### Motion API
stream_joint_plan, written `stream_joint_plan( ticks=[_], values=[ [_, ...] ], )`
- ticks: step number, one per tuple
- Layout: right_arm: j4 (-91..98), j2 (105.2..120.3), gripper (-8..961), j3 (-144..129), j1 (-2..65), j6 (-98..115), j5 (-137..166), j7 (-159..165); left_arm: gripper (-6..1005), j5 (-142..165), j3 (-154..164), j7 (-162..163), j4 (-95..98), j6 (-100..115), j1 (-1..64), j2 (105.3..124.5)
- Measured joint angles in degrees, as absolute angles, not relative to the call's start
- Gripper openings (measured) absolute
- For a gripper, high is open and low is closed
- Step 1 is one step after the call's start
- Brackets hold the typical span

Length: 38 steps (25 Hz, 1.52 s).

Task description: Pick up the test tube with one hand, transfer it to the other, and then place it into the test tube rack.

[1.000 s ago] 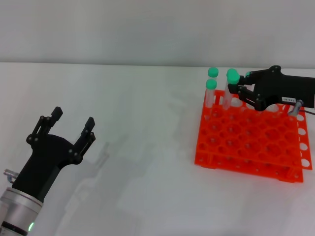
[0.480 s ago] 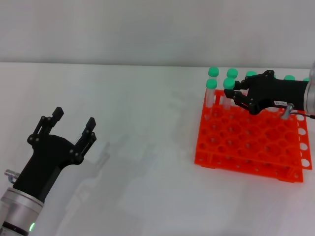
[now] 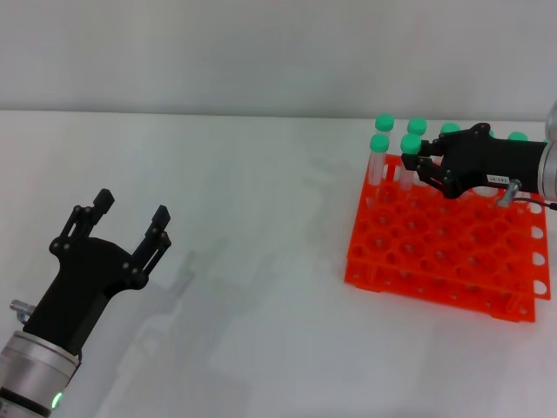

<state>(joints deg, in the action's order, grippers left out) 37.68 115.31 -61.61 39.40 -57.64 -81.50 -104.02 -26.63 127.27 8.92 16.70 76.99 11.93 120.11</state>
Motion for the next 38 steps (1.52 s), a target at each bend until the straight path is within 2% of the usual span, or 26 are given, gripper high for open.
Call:
stream_joint_plan(
  ticks=[21, 26, 29, 35, 38],
  values=[
    [37.7, 115.3, 301, -62.8, 38.0, -58.4, -81.6, -104.0, 773, -26.6, 127.3, 9.0, 16.7, 77.0, 11.9, 120.06],
    [39.2, 115.15, 535, -62.5, 36.3, -59.3, -83.7, -104.0, 773, -26.6, 127.3, 9.0, 16.7, 77.0, 11.9, 120.06],
    [41.1, 115.12, 766, -62.5, 34.4, -60.1, -84.5, -104.0, 773, -26.6, 127.3, 9.0, 16.7, 77.0, 11.9, 120.06],
    [42.4, 115.0, 847, -59.1, 31.4, -63.7, -86.9, -104.4, 773, -26.6, 127.2, 9.0, 16.6, 77.1, 12.0, 120.0],
    [42.4, 115.01, 845, -58.4, 31.1, -65.6, -87.0, -104.5, 773, -26.6, 127.2, 9.0, 16.6, 77.1, 12.0, 119.99]
  ],
)
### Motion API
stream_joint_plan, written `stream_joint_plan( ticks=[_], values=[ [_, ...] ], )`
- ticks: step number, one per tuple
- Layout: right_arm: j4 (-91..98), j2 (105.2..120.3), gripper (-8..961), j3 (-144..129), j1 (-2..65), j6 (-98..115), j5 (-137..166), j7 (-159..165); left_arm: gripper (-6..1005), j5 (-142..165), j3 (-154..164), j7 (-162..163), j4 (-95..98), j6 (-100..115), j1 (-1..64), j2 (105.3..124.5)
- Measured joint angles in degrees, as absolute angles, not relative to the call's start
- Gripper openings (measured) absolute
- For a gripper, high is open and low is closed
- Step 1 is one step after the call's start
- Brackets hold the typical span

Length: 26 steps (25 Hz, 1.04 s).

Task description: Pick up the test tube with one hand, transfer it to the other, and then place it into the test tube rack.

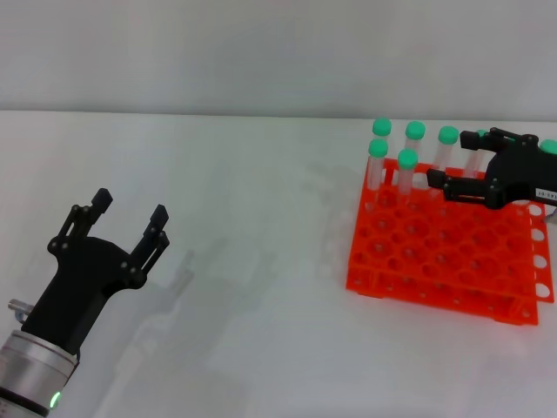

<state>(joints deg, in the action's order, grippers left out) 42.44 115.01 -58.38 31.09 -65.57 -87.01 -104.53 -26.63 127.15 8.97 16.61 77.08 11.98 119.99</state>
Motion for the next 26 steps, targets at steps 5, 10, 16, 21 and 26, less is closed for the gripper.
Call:
stream_joint_plan(
  ticks=[5, 10, 16, 21, 26],
  values=[
    [41.6, 115.32, 843, -57.6, 29.9, -67.6, -90.5, -108.4, 773, -26.6, 127.1, 9.0, 16.6, 77.1, 12.0, 119.97],
    [37.0, 115.4, 843, -57.3, 25.1, -67.6, -107.6, -123.5, 773, -26.6, 127.1, 9.0, 16.5, 77.1, 11.9, 119.97],
    [24.2, 115.37, 843, -57.2, 22.2, -67.2, -132.2, -145.1, 773, -27.3, 126.8, 9.0, 16.6, 77.1, 11.7, 119.97],
    [14.0, 115.44, 843, -53.1, 22.8, -66.4, -144.4, -151.2, 773, -29.3, 126.7, 9.0, 16.4, 77.6, 11.9, 119.97],
    [11.6, 115.42, 843, -50.5, 23.2, -63.3, -144.8, -151.7, 773, -31.4, 126.7, 9.3, 16.2, 77.7, 12.0, 119.97]
  ],
)
